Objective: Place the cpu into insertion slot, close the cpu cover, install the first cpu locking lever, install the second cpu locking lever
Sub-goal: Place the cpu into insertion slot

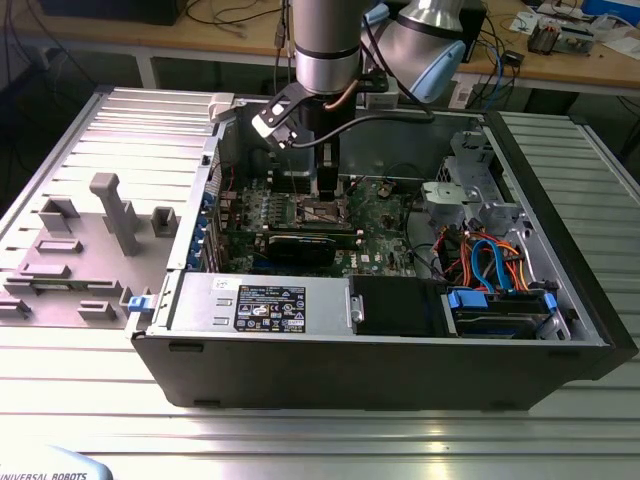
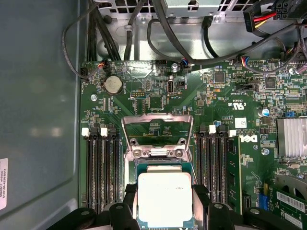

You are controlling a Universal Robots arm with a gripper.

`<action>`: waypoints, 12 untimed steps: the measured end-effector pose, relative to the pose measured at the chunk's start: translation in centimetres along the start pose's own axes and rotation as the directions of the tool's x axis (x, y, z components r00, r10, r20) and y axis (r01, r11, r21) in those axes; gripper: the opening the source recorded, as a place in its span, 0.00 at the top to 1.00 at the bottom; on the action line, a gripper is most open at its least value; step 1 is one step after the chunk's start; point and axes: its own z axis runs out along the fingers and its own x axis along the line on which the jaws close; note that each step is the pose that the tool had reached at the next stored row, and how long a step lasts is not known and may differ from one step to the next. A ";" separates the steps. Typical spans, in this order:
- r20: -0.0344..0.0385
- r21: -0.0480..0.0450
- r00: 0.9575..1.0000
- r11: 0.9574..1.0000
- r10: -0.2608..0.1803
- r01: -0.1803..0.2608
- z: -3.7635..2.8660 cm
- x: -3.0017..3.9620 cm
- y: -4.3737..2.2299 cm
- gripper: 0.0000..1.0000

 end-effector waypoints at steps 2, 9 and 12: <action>0.000 0.000 1.000 1.000 0.000 0.000 0.01 0.00 0.00 0.46; 0.000 0.000 1.000 1.000 0.000 0.000 0.26 0.00 -0.03 0.46; 0.000 0.000 1.000 1.000 0.000 0.000 0.73 -0.01 -0.07 0.46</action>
